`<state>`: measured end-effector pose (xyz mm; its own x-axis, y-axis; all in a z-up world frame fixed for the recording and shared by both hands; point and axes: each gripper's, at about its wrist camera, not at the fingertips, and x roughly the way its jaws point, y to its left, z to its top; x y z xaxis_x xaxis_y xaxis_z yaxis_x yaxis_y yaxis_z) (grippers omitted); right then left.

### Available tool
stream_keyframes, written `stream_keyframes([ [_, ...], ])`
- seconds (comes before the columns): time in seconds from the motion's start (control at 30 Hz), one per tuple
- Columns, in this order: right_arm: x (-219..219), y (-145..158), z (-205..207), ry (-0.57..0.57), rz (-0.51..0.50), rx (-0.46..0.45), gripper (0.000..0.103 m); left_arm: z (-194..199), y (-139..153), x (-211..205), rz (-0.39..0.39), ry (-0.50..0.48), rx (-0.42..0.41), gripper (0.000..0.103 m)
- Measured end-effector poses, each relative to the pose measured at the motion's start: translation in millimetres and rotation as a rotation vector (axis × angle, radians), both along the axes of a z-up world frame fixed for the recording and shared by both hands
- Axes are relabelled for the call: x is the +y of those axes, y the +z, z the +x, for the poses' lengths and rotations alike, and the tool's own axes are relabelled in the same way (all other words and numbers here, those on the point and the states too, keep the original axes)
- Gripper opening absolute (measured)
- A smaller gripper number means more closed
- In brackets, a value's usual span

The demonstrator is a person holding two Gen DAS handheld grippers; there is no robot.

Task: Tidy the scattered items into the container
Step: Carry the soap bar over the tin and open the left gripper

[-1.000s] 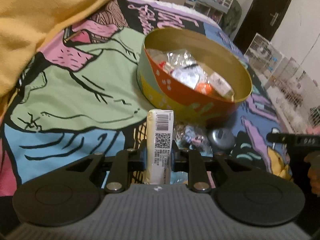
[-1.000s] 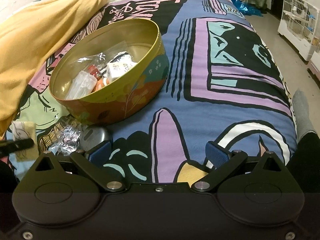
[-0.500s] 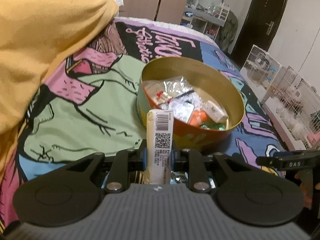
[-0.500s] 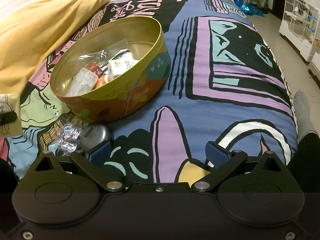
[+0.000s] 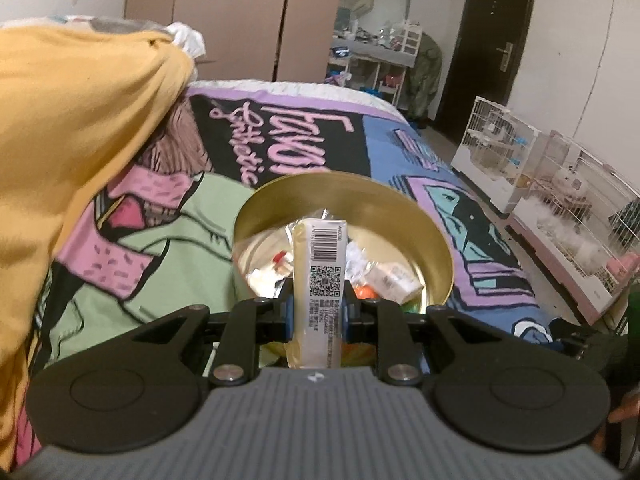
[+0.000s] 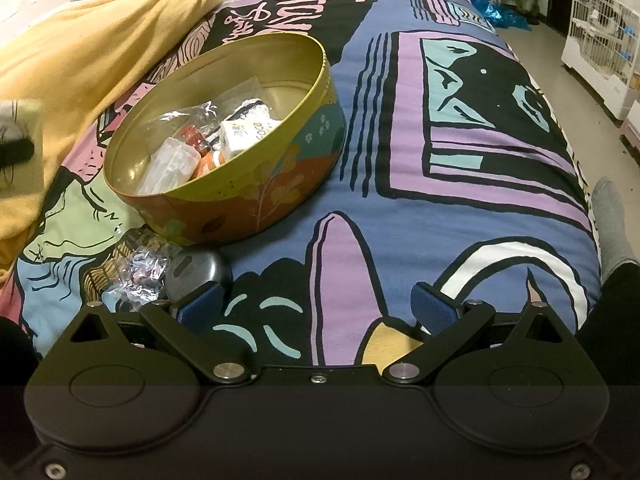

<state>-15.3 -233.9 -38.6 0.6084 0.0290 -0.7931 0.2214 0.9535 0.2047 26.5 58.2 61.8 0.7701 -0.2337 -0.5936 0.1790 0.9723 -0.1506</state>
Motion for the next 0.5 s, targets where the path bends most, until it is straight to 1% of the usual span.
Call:
stream_keyframes([
  [0.27,0.1,0.9,0.1,-0.001,0.007,-0.006,0.101,21.8,13.8,-21.0,0.039,-0.029,-0.022,0.024],
  [0.5,1.6,0.5,0.5,0.003,0.007,-0.008,0.101,51.6,18.7,-36.9,0.050,-0.026,-0.024,0.024],
])
